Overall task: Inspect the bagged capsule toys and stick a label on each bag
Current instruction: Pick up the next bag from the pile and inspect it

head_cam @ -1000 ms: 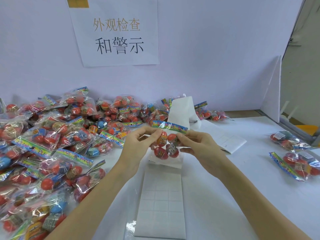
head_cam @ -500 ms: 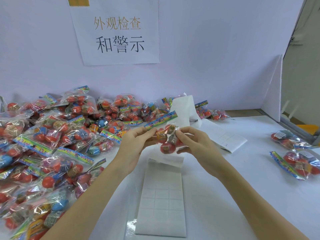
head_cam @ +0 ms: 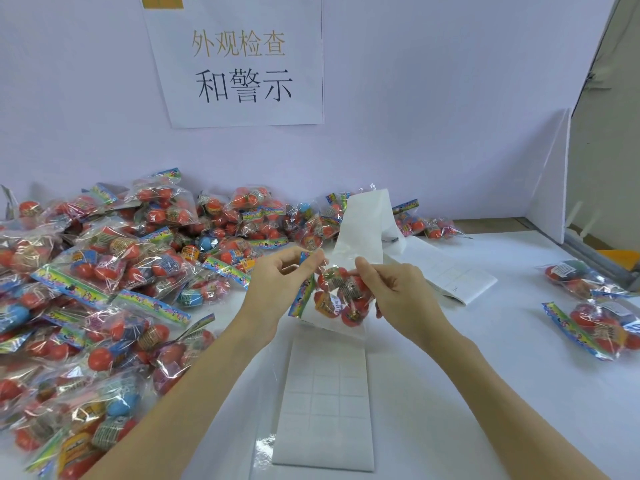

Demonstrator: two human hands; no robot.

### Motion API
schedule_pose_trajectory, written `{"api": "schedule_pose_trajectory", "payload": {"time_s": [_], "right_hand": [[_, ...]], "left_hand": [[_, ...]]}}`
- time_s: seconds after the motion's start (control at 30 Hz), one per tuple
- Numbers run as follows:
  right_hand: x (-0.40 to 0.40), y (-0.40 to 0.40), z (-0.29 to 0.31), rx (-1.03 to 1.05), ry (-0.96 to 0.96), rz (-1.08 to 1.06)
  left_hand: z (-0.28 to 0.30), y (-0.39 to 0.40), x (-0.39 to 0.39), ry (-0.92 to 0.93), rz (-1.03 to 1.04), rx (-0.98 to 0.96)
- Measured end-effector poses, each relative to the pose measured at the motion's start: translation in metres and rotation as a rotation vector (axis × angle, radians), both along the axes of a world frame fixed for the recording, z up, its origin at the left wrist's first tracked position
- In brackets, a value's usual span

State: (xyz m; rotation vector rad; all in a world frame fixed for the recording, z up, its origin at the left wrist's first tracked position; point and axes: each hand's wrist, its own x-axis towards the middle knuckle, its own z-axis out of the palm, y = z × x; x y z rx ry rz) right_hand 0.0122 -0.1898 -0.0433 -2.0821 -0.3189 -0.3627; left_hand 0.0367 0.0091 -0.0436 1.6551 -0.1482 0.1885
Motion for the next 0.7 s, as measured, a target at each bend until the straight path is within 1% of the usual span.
{"api": "schedule_pose_trajectory", "payload": {"time_s": [0.07,0.1,0.17,0.23,0.33,0.4,0.47,0.57,0.63,0.7], "right_hand": [[0.001,0.0,0.0,0.087,0.025,-0.007],[0.001,0.0,-0.001,0.112,0.039,-0.017],[0.001,-0.001,-0.002,0.113,0.085,-0.016],[0.001,0.0,-0.001,0.141,0.152,0.04],[0.0,0.001,0.002,0.25,0.199,0.151],[0.0,0.0,0.003,0.306,0.204,0.161],[0.0,-0.001,0.004,0.283,0.183,0.12],[0.0,0.0,0.004,0.205,0.147,0.081],[-0.001,0.002,0.005,0.211,0.169,0.077],[-0.001,0.001,0.006,0.251,0.24,0.1]], "left_hand": [[0.002,-0.003,-0.002,-0.012,0.013,-0.017],[0.002,-0.005,-0.004,-0.041,0.02,0.007],[0.0,-0.009,-0.007,-0.151,0.038,0.139],[-0.002,-0.014,-0.012,-0.241,0.07,0.251],[0.0,-0.015,-0.013,-0.309,0.144,0.284],[0.001,-0.013,-0.012,-0.36,0.168,0.311],[0.002,-0.009,-0.011,-0.41,0.181,0.357],[0.002,-0.006,-0.013,-0.492,0.211,0.478],[0.001,-0.009,-0.014,-0.489,0.224,0.475],[-0.001,-0.012,-0.015,-0.469,0.217,0.449]]}}
